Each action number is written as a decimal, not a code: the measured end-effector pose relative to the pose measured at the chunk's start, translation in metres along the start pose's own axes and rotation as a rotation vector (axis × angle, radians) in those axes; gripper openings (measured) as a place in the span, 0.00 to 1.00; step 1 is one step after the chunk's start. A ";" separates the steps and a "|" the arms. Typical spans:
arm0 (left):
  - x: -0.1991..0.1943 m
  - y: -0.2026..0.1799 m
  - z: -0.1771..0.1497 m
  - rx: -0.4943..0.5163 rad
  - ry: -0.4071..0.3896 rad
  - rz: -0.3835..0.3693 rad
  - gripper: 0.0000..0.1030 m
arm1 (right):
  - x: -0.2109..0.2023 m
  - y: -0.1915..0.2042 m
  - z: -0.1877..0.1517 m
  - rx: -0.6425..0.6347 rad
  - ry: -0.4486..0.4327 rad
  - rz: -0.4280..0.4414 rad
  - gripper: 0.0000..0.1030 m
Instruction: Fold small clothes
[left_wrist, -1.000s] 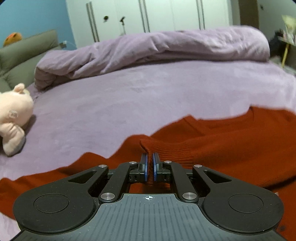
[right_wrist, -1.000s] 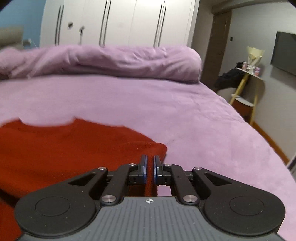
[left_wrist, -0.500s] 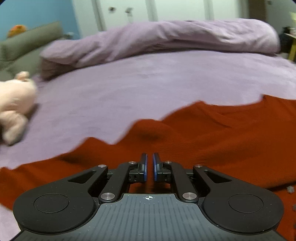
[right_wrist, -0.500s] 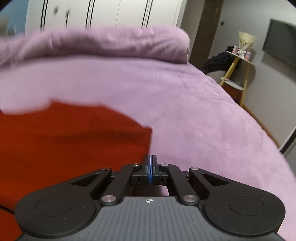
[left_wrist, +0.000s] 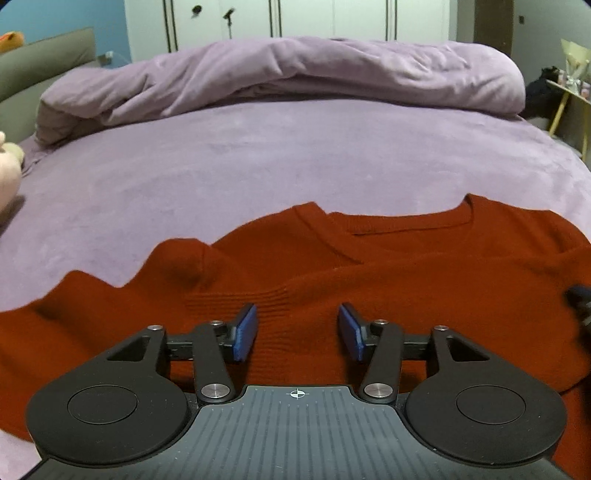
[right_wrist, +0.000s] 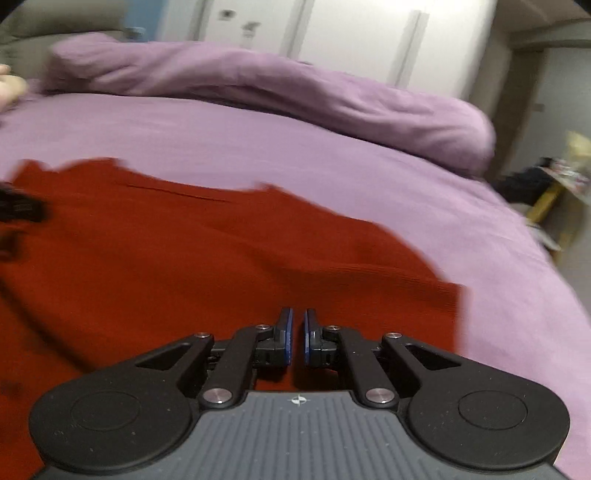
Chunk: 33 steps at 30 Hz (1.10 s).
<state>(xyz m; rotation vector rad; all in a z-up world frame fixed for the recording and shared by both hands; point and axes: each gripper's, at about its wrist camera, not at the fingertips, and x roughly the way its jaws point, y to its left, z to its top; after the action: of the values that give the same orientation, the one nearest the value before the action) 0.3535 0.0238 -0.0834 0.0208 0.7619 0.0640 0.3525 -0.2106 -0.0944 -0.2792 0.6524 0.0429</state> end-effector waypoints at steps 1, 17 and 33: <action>0.002 0.001 -0.001 -0.002 -0.006 0.002 0.64 | 0.005 -0.018 -0.002 0.039 0.009 -0.028 0.00; -0.020 0.025 -0.023 -0.047 -0.005 0.013 0.75 | -0.048 -0.031 -0.037 0.067 0.005 -0.002 0.00; -0.030 0.054 -0.027 -0.127 0.055 -0.017 0.82 | -0.053 -0.009 -0.032 -0.096 0.043 -0.129 0.00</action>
<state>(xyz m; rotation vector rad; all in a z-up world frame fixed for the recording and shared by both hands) 0.3109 0.0754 -0.0798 -0.1085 0.8116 0.0967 0.2920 -0.2254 -0.0846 -0.4157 0.6743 -0.0555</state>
